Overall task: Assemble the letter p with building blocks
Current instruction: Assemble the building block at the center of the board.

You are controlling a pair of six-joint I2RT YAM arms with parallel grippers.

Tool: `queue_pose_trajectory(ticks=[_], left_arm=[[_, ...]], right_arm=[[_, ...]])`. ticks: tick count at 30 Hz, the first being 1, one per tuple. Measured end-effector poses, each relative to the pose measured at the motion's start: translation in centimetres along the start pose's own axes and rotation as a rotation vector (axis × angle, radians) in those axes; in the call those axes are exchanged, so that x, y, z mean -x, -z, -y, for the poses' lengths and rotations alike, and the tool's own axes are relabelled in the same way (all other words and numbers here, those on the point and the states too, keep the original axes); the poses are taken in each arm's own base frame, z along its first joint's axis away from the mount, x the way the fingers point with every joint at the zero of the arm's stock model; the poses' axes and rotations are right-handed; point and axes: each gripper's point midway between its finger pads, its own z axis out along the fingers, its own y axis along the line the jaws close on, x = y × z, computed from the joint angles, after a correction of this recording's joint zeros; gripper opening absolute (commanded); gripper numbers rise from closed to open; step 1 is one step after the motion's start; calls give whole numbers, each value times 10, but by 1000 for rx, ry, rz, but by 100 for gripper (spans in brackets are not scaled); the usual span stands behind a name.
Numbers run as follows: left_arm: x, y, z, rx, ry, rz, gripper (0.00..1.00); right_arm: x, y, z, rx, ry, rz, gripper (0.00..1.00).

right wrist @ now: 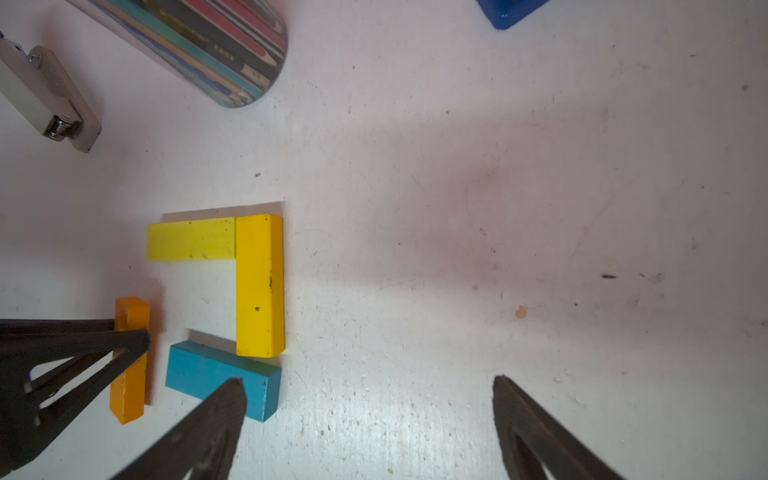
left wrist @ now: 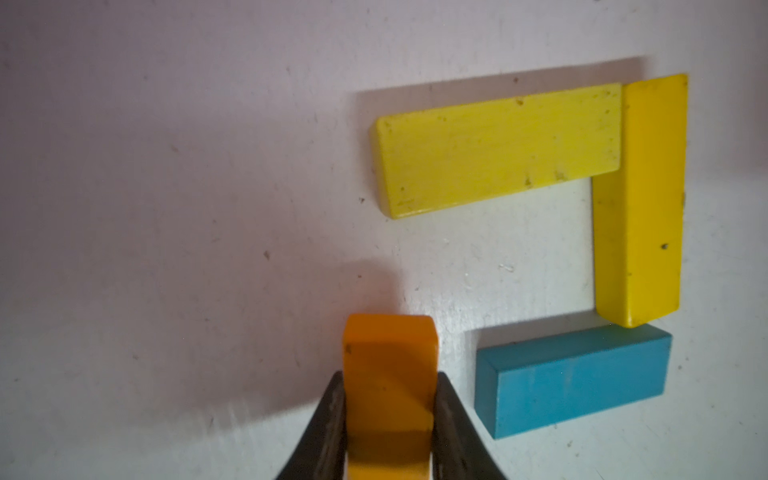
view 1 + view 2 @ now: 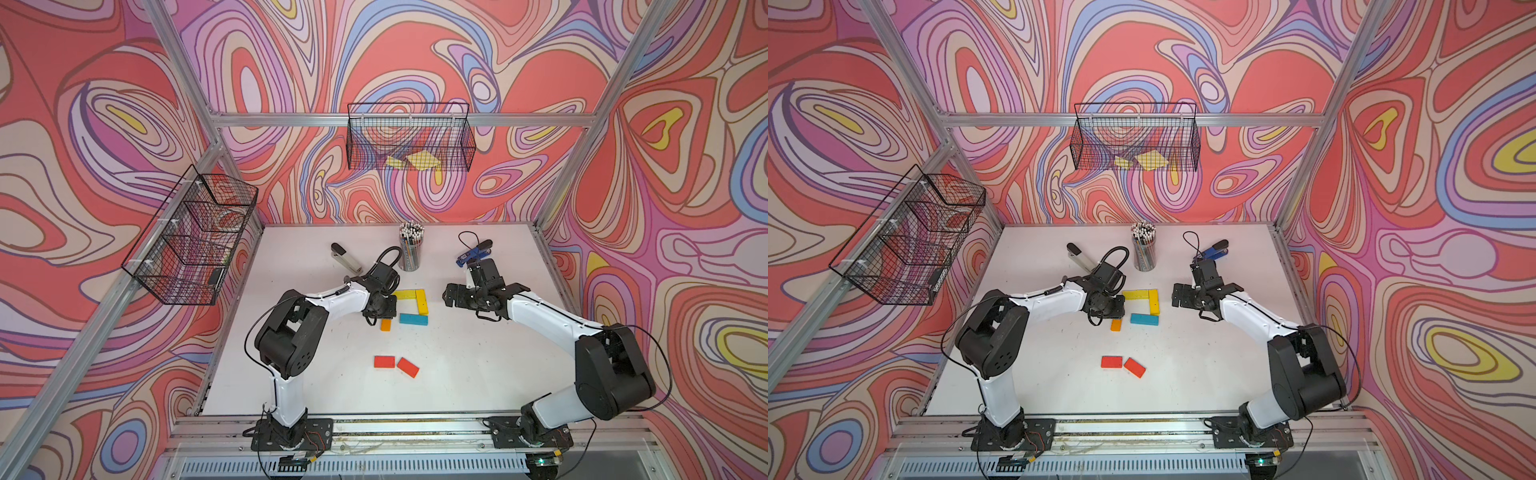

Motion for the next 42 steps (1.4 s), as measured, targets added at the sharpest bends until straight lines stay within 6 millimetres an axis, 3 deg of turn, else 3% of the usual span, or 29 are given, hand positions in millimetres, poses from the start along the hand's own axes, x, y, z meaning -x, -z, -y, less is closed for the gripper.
queue_pose_trajectory(ticks=[9, 19, 24, 27, 30, 33, 38, 42], left_arm=[[13, -7, 8, -2, 13, 11, 25], [14, -11, 8, 5, 29, 10, 28], [15, -12, 9, 12, 33, 15, 41], [17, -12, 12, 9, 31, 23, 57], [19, -11, 16, 3, 31, 34, 65], [21, -7, 15, 11, 30, 50, 67], [31, 20, 19, -17, 25, 116, 69], [25, 28, 26, -85, 17, 130, 69]], right_arm=[[-4, -2, 4, -1, -7, -10, 96], [-9, -4, 3, 13, -5, -22, 96], [-10, -4, 3, 19, -5, -25, 96], [-9, -5, 2, 23, -4, -24, 96], [-11, -6, 2, 26, -4, -31, 96], [-12, -7, 1, 31, -3, -38, 95], [-14, -9, 0, 36, -3, -44, 95], [-15, -9, 0, 39, -3, -49, 95]])
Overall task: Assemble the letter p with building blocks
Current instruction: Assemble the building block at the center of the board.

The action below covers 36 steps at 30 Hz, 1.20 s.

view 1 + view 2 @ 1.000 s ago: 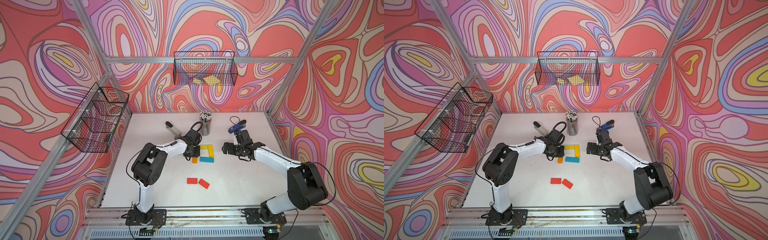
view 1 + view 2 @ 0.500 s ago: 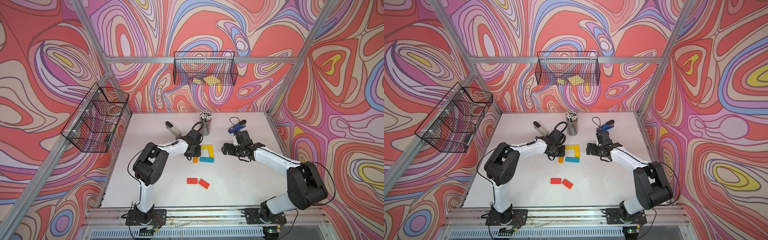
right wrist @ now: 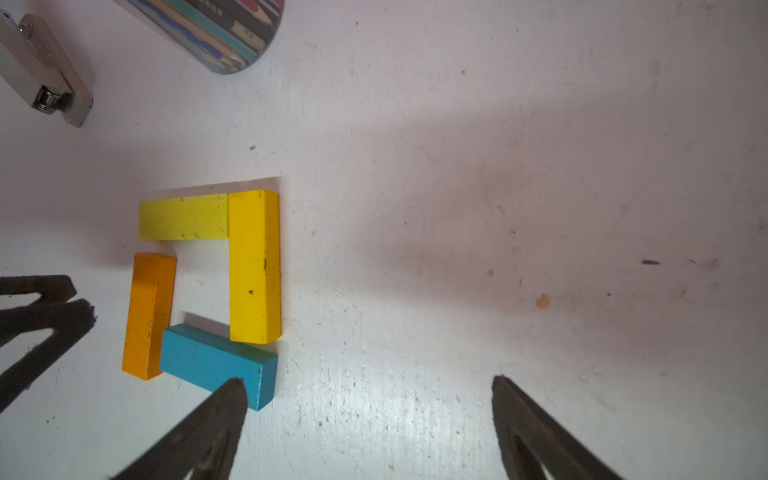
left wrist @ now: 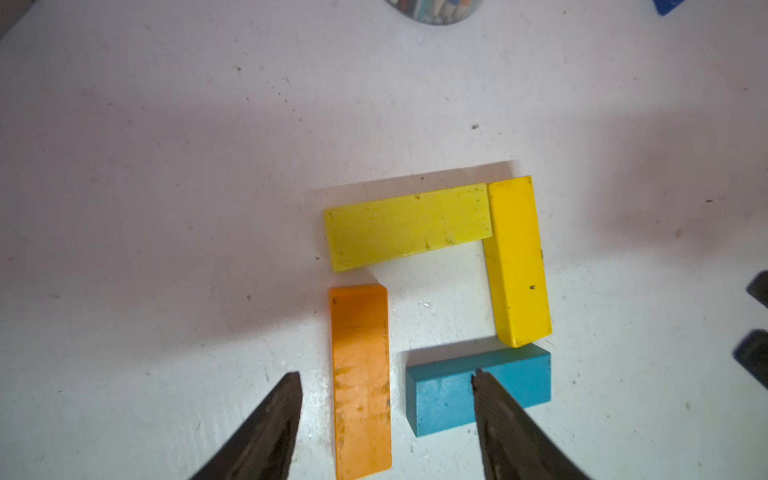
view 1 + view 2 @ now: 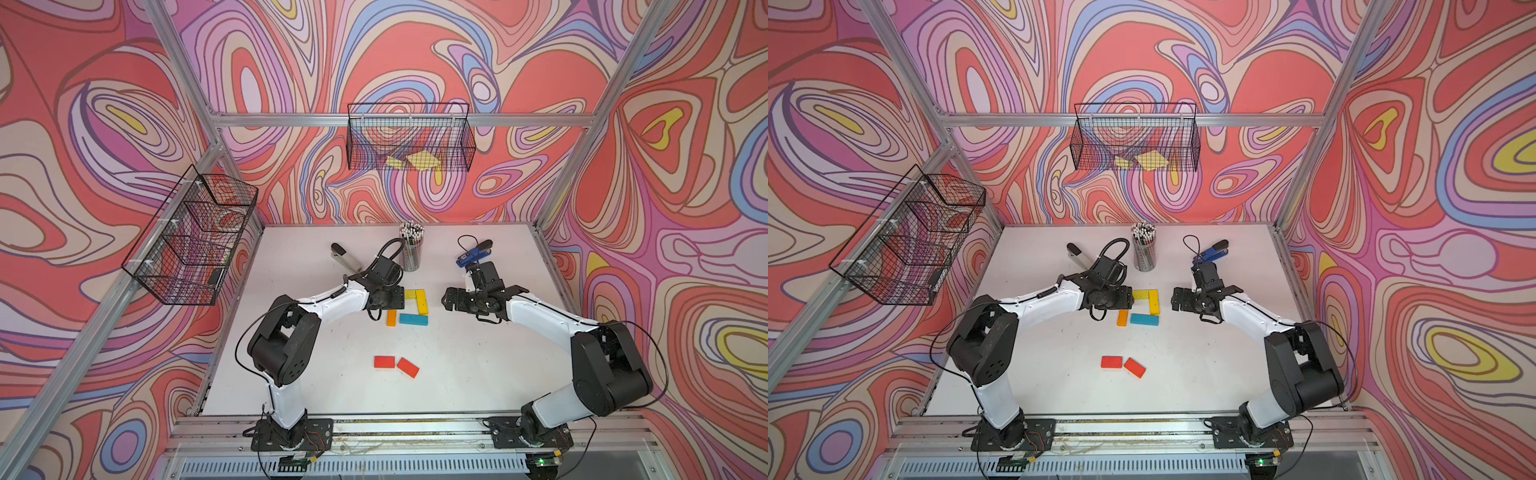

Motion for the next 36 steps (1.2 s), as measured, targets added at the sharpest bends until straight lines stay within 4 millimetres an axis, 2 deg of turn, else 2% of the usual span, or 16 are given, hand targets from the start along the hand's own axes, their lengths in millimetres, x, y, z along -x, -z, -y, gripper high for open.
queue_pose_trajectory(ticks=[6, 26, 36], left_arm=[[-40, -17, -13, -28, 15, -83, 69], [-40, -18, 2, -136, 49, -57, 69], [-37, -18, 0, -129, 56, -48, 69]], right_arm=[[1, 0, -3, 15, 1, 1, 95], [1, -2, -6, 34, -2, 3, 95], [-6, -7, -7, 56, -3, -18, 92]])
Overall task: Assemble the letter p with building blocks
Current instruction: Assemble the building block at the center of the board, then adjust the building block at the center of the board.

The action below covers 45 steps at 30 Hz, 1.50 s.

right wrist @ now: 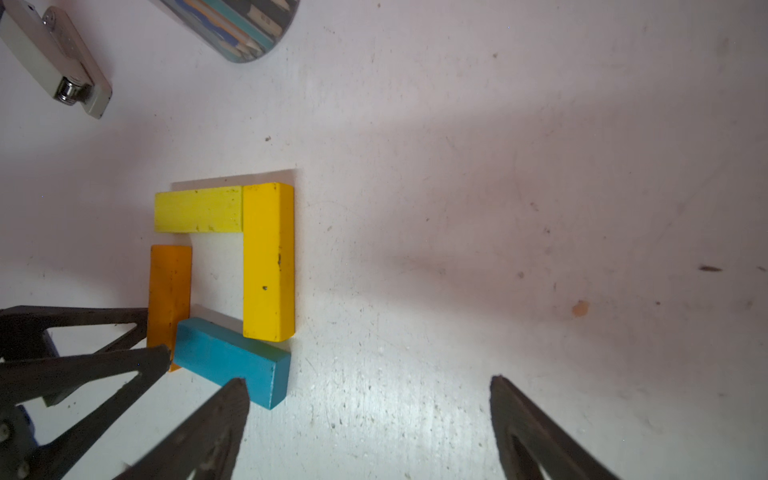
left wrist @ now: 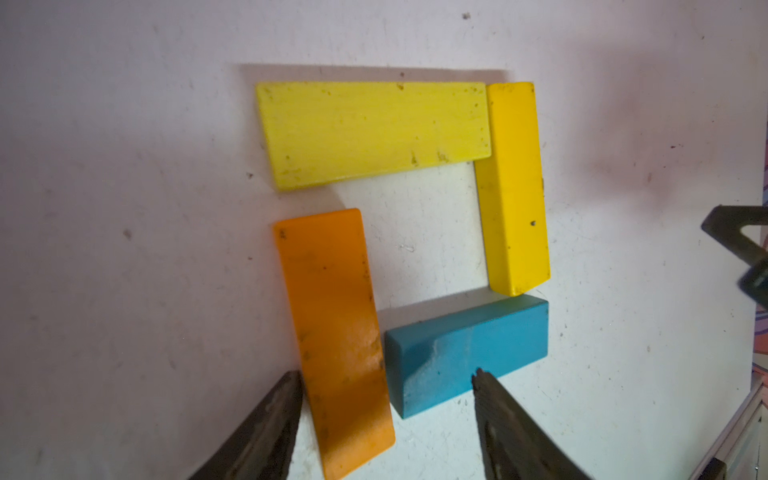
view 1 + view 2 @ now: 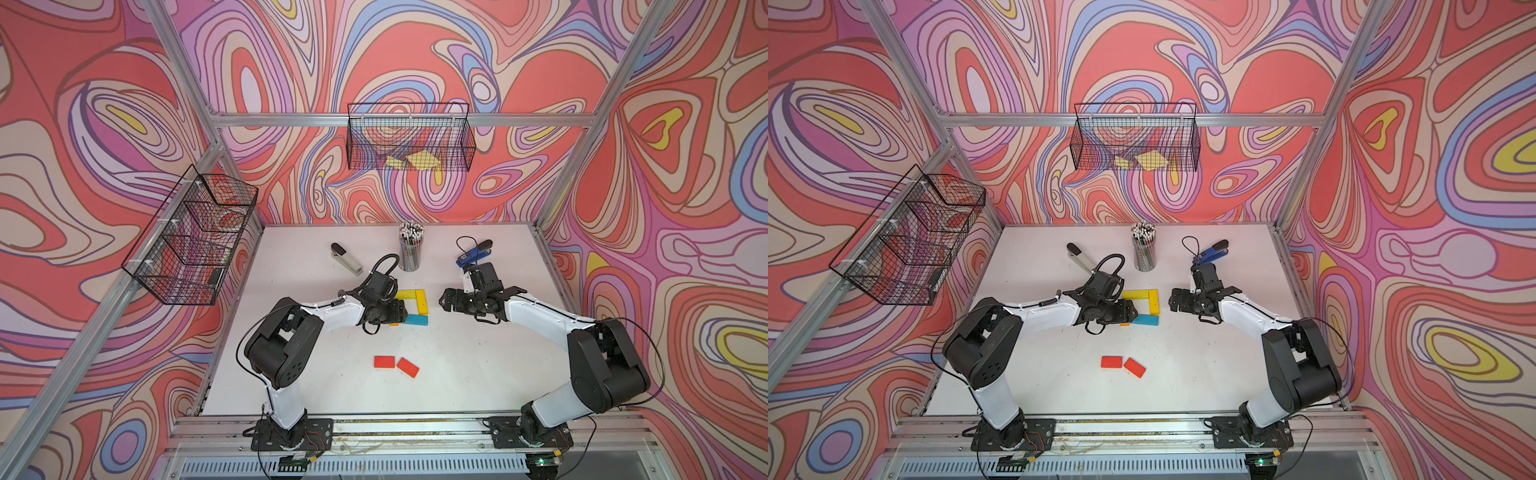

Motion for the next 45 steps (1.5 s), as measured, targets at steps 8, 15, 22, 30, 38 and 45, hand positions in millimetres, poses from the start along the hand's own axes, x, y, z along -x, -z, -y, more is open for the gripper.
queue_pose_trajectory(ticks=[8, 15, 22, 30, 38, 45], left_arm=[[29, 10, -34, 57, 60, 58, 72], [82, 42, -53, 114, 88, 207, 84], [111, 72, -49, 119, 66, 311, 85], [120, 93, -52, 131, 47, 352, 84], [126, 107, -58, 136, 54, 382, 85], [125, 106, -58, 135, 44, 376, 85]], right_arm=[[-26, -7, -31, 77, 34, -55, 92], [-58, -9, -91, 175, 95, -96, 92], [-77, -23, -104, 178, 56, -146, 92], [-81, -39, -104, 159, 18, -172, 92], [-72, -47, -110, 164, 7, -153, 92], [-64, -52, -111, 149, 9, -138, 92]])
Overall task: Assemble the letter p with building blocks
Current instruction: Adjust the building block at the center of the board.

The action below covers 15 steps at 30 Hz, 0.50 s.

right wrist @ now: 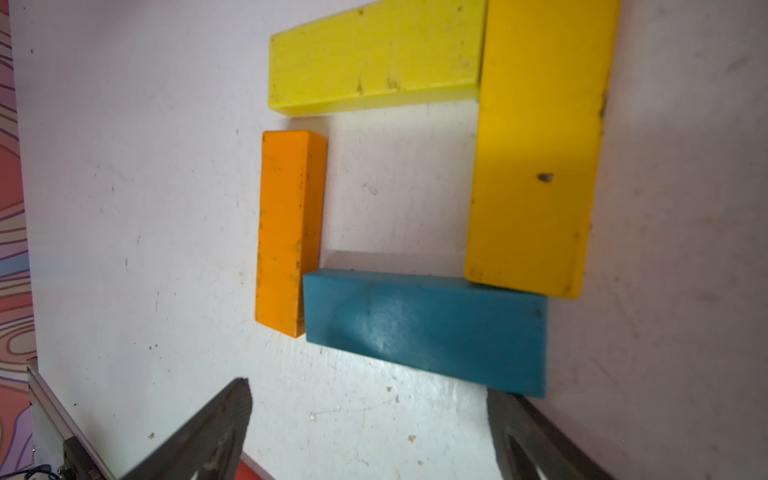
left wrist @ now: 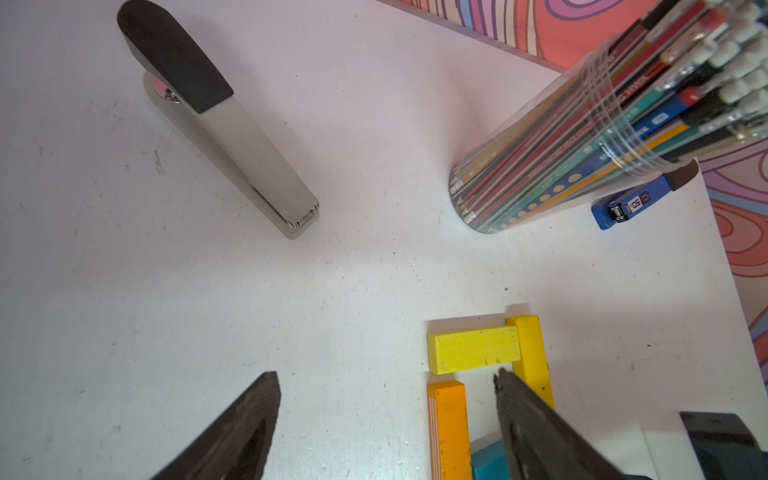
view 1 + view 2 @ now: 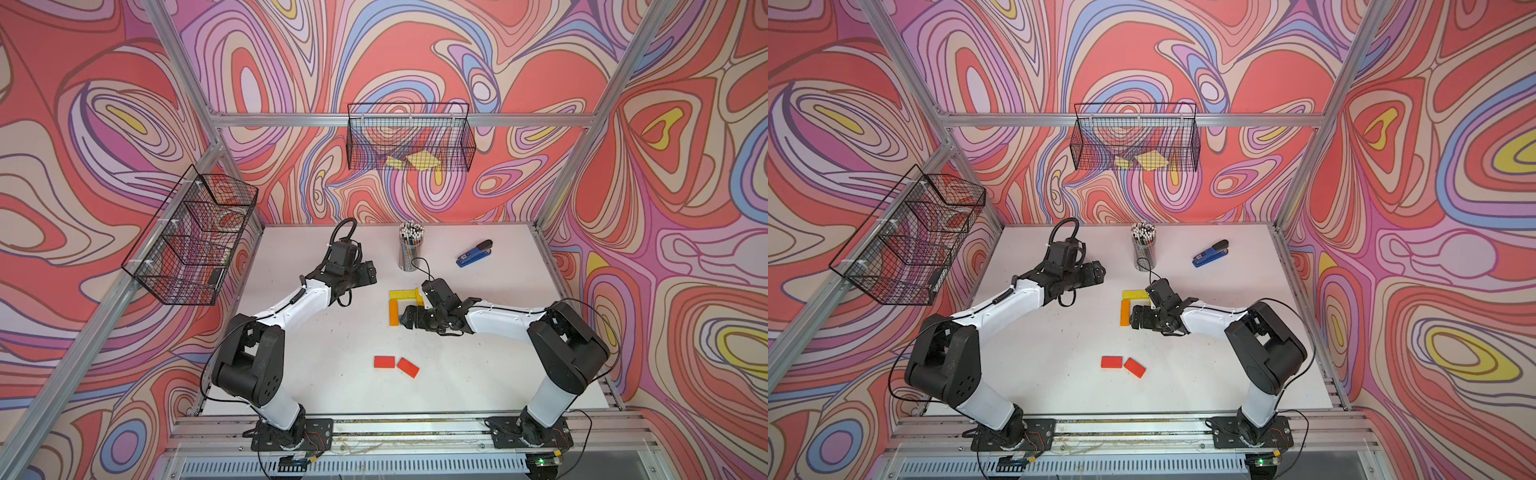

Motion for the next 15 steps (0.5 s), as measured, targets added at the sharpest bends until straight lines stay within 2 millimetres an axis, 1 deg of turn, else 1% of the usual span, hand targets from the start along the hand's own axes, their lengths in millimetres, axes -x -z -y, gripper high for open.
queue_pose_trajectory(ticks=[6, 9, 12, 15], left_arm=[[-1, 0, -1, -2, -11, -5, 85], [-8, 1, -2, -11, -14, -23, 85], [-25, 2, -4, -39, -6, -62, 85], [-51, 1, -6, -83, 24, -114, 87]], right_arm=[[1, -1, 0, -2, 5, -2, 92], [-1, 2, 0, -5, 10, -5, 92], [-4, 17, 1, -17, 19, -2, 93], [4, 34, -4, -18, 37, 35, 94]])
